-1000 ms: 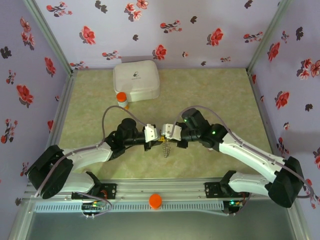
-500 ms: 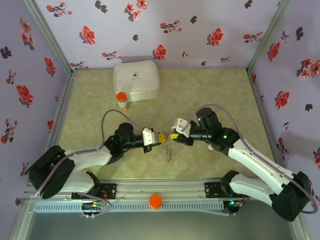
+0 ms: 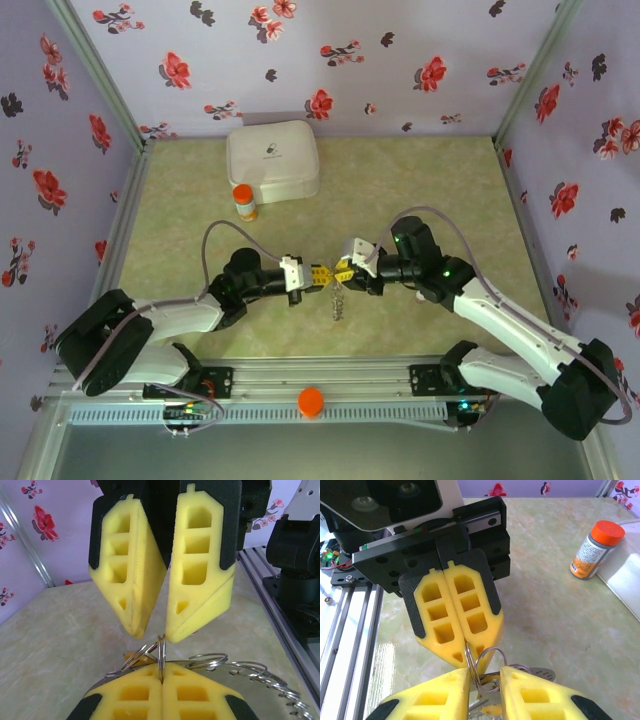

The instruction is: Put the keys on the keyring

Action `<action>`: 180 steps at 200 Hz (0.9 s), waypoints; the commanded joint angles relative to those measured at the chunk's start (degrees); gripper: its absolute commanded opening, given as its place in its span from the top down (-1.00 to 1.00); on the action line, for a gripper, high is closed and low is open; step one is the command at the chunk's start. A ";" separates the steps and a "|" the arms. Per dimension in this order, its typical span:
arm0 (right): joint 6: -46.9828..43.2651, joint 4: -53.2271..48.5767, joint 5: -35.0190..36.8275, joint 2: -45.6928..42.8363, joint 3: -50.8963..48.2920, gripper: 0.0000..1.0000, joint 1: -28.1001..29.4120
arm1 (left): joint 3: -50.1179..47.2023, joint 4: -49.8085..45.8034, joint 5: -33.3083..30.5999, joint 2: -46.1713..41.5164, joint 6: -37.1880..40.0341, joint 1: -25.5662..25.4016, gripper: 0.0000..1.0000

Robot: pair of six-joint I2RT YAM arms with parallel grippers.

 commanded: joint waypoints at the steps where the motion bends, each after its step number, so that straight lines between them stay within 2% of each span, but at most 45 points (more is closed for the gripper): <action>1: -0.19 -0.02 -2.26 0.78 0.08 0.52 -0.32 | 0.50 5.13 1.68 0.63 -1.35 0.14 1.00; 30: -0.75 -0.52 -2.91 1.97 0.80 0.58 -0.18 | 0.67 6.60 1.83 1.27 -2.09 0.16 1.00; 63: -2.00 -1.27 -1.44 1.99 1.72 1.00 0.02 | 0.69 6.47 1.54 1.27 -2.02 0.14 1.00; 70: -2.58 -1.99 -0.69 2.22 2.12 1.00 0.17 | 0.68 6.37 0.59 1.19 -1.98 0.09 1.00; 76: -3.28 -2.90 0.31 2.24 2.52 1.00 0.58 | 0.59 6.20 -0.50 1.18 -2.26 0.10 0.78; 80: -3.93 -3.64 1.15 2.25 2.89 1.00 0.92 | 0.55 5.86 -1.23 1.14 -2.28 0.09 0.71; 94: -5.86 -5.97 4.39 2.51 3.95 1.00 2.24 | 0.87 3.40 -1.66 0.50 -1.32 0.09 0.65; 125: -8.09 -10.43 12.09 3.82 7.13 1.00 4.87 | 2.73 -4.84 -1.66 -0.84 1.46 -0.09 0.64; 137: -9.73 -13.24 14.62 4.72 8.71 1.00 5.84 | 3.28 -7.44 -1.81 -1.39 1.93 -0.05 0.57; 153: -11.35 -15.79 16.47 5.95 10.25 1.00 7.02 | 4.18 -11.65 -1.49 -2.22 2.92 -0.17 0.57; 180: -12.55 -17.39 17.68 7.57 11.83 1.00 8.11 | 4.32 -12.42 -1.49 -2.60 2.92 -0.35 0.61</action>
